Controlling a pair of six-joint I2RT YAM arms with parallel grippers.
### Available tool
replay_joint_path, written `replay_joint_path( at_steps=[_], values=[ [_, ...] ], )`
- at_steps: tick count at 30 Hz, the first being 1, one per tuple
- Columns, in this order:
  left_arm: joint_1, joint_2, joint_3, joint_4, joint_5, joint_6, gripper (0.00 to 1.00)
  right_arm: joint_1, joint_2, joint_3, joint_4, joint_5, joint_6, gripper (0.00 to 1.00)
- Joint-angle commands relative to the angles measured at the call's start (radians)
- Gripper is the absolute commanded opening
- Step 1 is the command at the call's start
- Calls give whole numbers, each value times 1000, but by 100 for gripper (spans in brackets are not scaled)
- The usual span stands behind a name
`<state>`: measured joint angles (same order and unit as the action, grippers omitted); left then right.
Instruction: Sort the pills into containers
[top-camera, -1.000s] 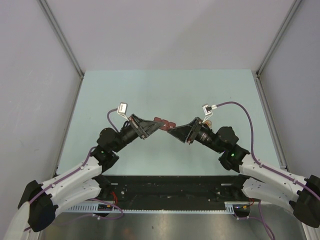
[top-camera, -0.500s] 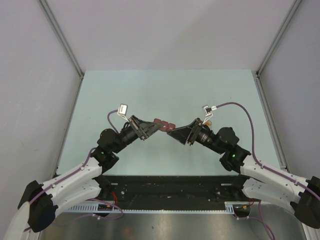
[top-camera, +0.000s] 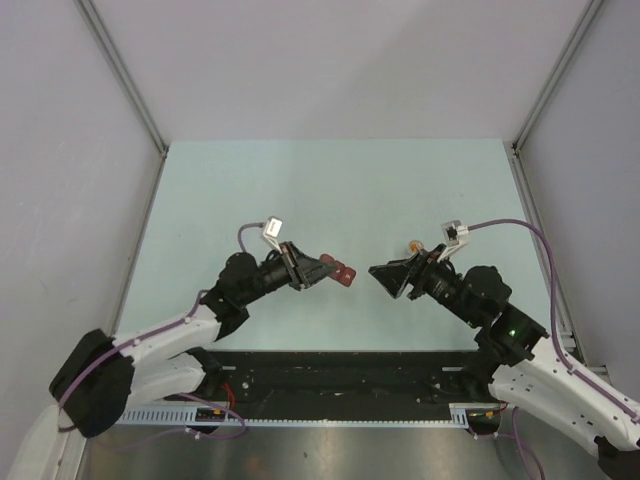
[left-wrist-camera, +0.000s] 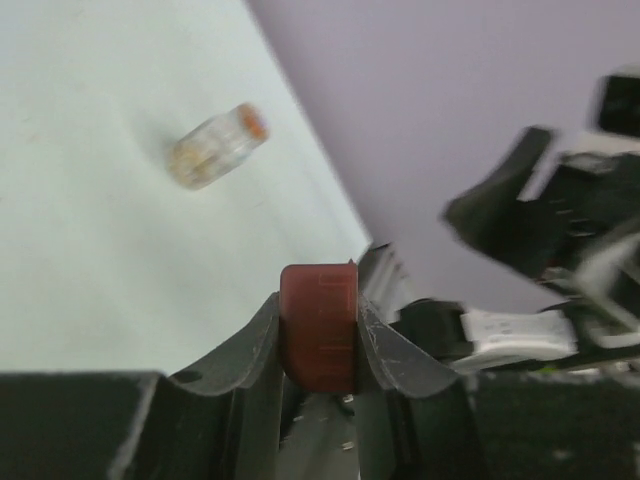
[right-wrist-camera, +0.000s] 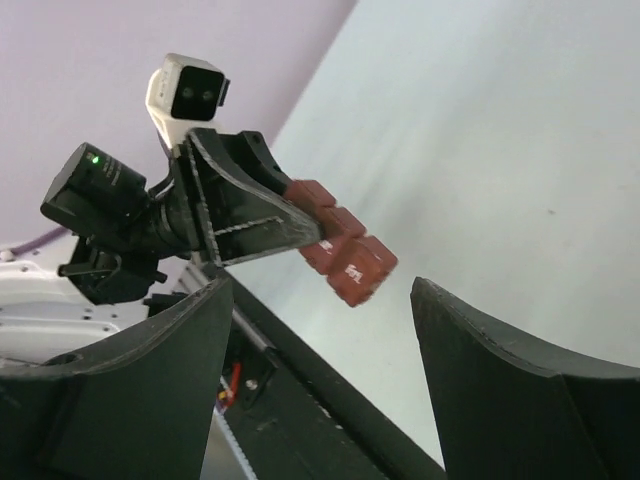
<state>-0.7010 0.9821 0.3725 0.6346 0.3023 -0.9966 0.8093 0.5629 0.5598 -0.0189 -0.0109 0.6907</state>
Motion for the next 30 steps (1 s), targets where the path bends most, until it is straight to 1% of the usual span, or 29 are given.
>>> replay_joint_path(
  at_steps=[1, 2, 4, 5, 7, 8, 12, 16, 18, 19, 20, 23, 30],
  values=[
    [8, 200, 46, 16, 90, 234, 9, -10, -49, 52, -206, 89, -88, 77],
    [12, 231, 66, 20, 93, 275, 9, -12, -54, 52, -226, 94, -86, 77],
    [18, 297, 86, 59, 113, 312, 8, -13, -64, 52, -243, 104, -89, 77],
    [34, 364, 101, 80, 127, 325, 8, -13, -66, 52, -253, 107, -91, 77],
    [57, 444, 126, 140, 168, 319, 7, -15, -72, 52, -260, 117, -97, 77],
    [76, 516, 152, 158, 210, 314, 6, -15, -74, 52, -266, 120, -100, 77],
    [98, 644, 207, 206, 227, 334, 6, -18, -83, 54, -285, 129, -106, 77],
    [103, 737, 272, 214, 233, 357, 9, -21, -93, 54, -314, 137, -114, 77],
    [101, 771, 284, 214, 218, 366, 19, -22, -100, 54, -322, 138, -115, 77],
    [103, 780, 298, 214, 213, 375, 22, -22, -101, 54, -329, 140, -117, 77],
    [104, 791, 304, 214, 212, 377, 29, -24, -104, 54, -332, 141, -122, 77],
    [104, 823, 316, 214, 198, 381, 39, -27, -104, 54, -340, 141, -128, 77],
    [107, 857, 307, 215, 176, 394, 43, -35, -97, 54, -339, 143, -137, 78]
  ],
)
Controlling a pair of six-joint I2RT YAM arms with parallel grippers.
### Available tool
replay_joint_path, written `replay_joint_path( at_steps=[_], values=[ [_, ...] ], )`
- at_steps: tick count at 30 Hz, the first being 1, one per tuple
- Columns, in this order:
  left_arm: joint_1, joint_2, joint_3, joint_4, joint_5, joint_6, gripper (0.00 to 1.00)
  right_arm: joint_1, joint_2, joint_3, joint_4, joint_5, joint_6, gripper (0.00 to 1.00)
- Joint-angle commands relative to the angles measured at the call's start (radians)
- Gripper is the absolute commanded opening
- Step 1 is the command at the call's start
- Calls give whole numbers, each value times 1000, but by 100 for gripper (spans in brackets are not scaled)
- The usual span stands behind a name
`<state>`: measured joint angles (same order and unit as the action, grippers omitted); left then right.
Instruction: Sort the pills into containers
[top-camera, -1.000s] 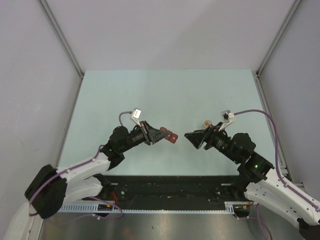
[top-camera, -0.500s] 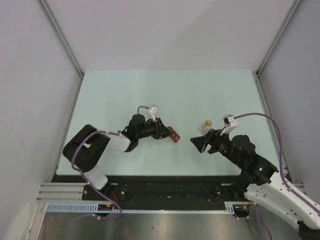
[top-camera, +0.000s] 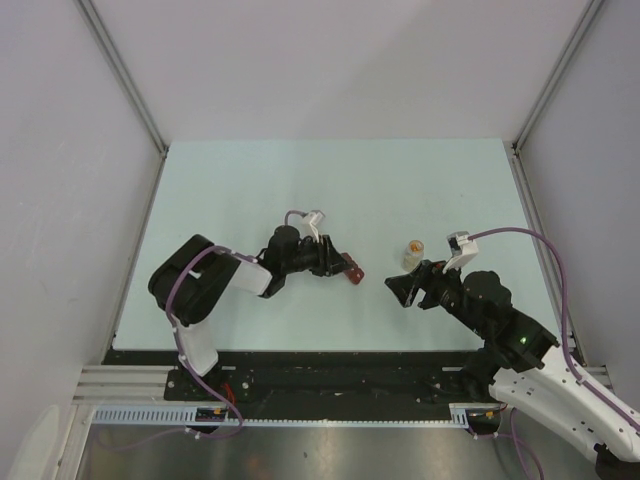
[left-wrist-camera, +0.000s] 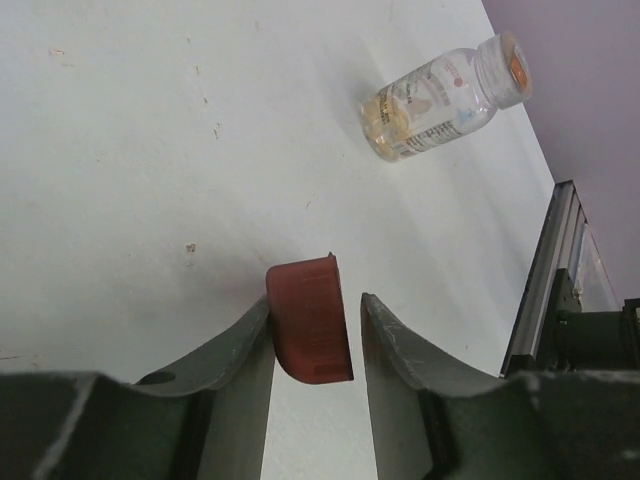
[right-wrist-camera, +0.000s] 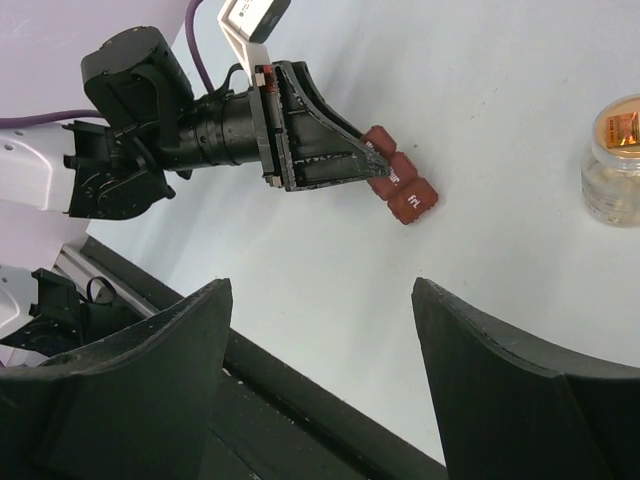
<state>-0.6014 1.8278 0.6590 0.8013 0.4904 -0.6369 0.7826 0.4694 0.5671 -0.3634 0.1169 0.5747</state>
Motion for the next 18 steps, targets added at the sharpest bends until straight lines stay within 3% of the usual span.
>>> replay_joint_path(
  at_steps=[1, 3, 6, 9, 12, 15, 18],
  values=[
    [8, 11, 13, 47, -19, 36, 45, -8, -3, 47, 7, 13, -21, 78],
    [12, 11, -2, 47, -27, 37, 46, -9, -3, 45, 9, 10, -19, 78],
    [25, -12, -30, 44, -47, 42, 61, -11, -6, 47, 1, 9, -19, 78],
    [35, -67, -71, -3, -145, 46, 80, -13, -11, 47, -2, 7, -21, 78],
    [37, -137, -97, -97, -260, 68, 91, -13, -15, 47, -9, 12, -21, 78],
    [38, -223, -111, -204, -367, 91, 99, -14, -17, 56, -20, 29, -24, 78],
    [37, -324, -107, -368, -453, 109, 100, -14, -9, 72, -38, 62, -32, 78]
  ],
)
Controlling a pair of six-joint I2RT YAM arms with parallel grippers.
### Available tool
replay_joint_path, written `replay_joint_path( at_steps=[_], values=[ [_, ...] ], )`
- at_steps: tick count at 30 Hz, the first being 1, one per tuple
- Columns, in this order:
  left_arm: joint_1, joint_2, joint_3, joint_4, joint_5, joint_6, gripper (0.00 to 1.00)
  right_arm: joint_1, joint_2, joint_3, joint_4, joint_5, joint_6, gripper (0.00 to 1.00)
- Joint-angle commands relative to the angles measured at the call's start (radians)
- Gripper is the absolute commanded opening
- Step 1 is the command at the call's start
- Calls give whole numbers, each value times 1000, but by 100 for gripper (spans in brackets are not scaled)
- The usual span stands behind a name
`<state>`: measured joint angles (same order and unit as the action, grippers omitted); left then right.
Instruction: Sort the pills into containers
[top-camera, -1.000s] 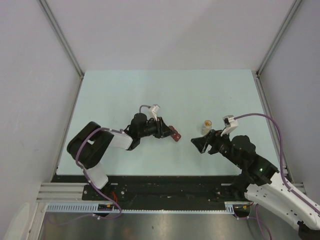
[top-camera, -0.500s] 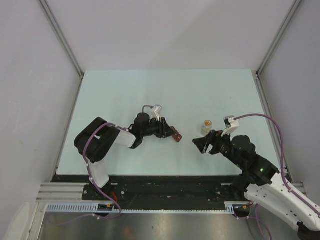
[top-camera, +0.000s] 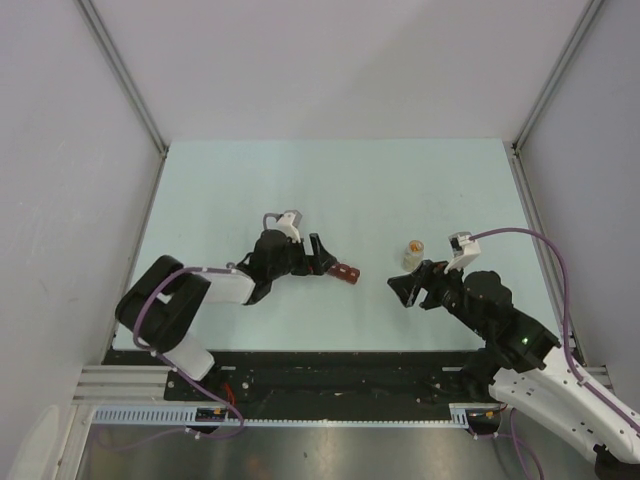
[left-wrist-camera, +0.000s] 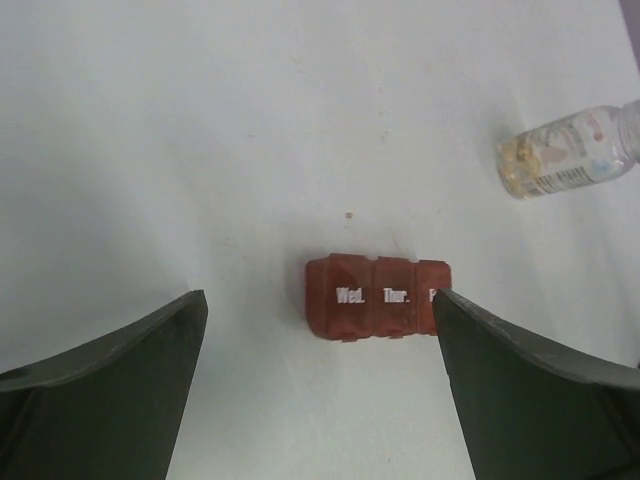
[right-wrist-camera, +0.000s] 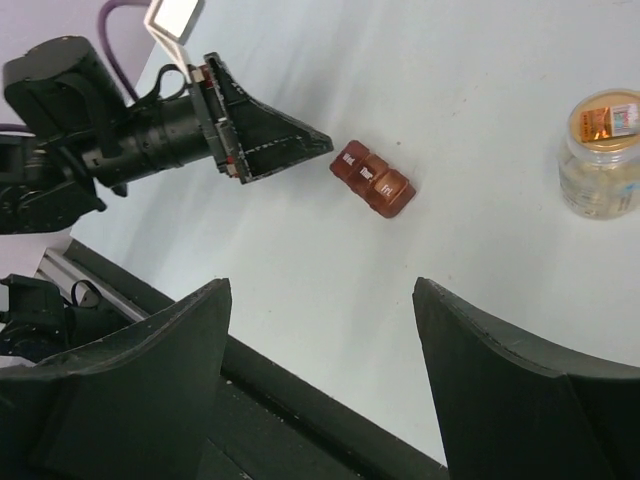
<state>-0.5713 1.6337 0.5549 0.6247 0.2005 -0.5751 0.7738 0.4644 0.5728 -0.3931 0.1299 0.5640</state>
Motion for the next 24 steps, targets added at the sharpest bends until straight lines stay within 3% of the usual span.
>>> replay_joint_path(
  at_steps=[1, 7, 11, 14, 18, 24],
  values=[
    [7, -156, -3, -227, -182, 47, 100, -5, -3, 71, -13, 81, -23, 78],
    [7, -394, 39, -526, -309, 41, 100, -8, 25, 137, -88, 246, -16, 78],
    [7, -576, 11, -611, -331, 32, 100, -13, 43, 183, -137, 298, -49, 80],
    [5, -730, -9, -678, -337, 32, 100, -16, 63, 231, -191, 336, -58, 85],
    [7, -892, -15, -790, -340, 49, 100, -19, 69, 272, -251, 372, -58, 100],
    [7, -1057, 42, -969, -374, 83, 100, -24, 45, 291, -285, 418, -36, 100]
  ],
)
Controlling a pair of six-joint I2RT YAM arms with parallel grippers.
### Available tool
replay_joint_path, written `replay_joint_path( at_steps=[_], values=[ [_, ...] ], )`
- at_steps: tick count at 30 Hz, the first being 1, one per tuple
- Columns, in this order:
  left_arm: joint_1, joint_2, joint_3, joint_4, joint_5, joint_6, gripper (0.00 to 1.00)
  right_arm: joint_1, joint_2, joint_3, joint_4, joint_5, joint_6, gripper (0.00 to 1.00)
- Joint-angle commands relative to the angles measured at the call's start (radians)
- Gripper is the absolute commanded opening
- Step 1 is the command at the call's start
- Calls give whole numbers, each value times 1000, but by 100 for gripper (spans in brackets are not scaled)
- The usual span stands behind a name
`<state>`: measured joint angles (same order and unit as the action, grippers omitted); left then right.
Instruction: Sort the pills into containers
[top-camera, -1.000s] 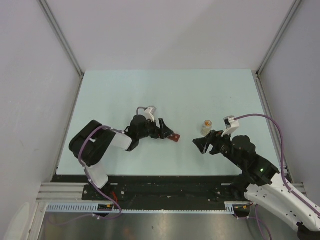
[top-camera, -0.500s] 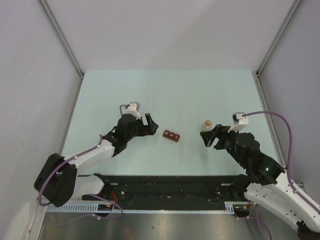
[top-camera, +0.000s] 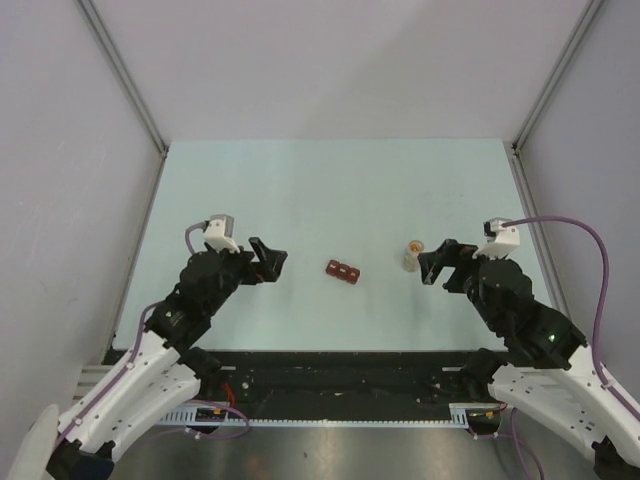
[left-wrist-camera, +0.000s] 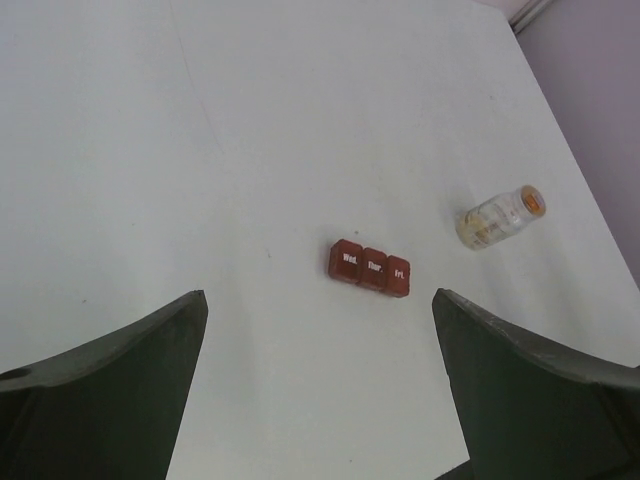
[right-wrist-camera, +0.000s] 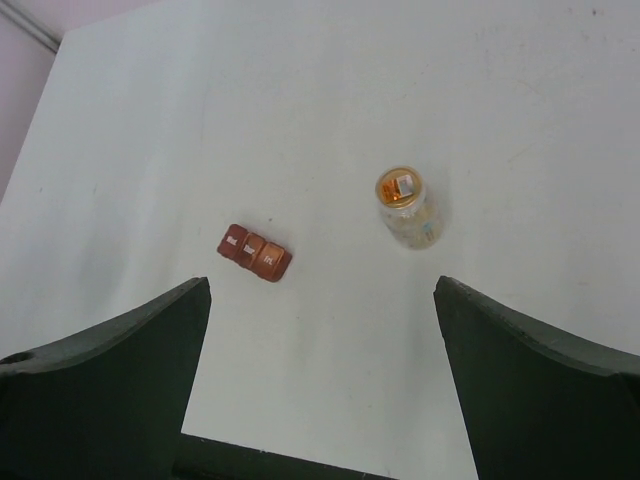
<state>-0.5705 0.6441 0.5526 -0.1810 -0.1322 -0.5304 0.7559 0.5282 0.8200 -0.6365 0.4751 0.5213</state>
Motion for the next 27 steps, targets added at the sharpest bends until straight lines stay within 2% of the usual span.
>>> replay_joint_path(
  at_steps=[1, 12, 27],
  values=[
    [4, -87, 50, -178, -43, 50, 100, -7, -26, 44, -49, 77, 17, 100],
    [6, -270, 127, -290, -76, 101, 100, -10, -31, 50, -77, 95, 46, 100],
    [6, -288, 173, -321, -79, 153, 100, -12, -39, 50, -88, 108, 26, 100]
  ],
)
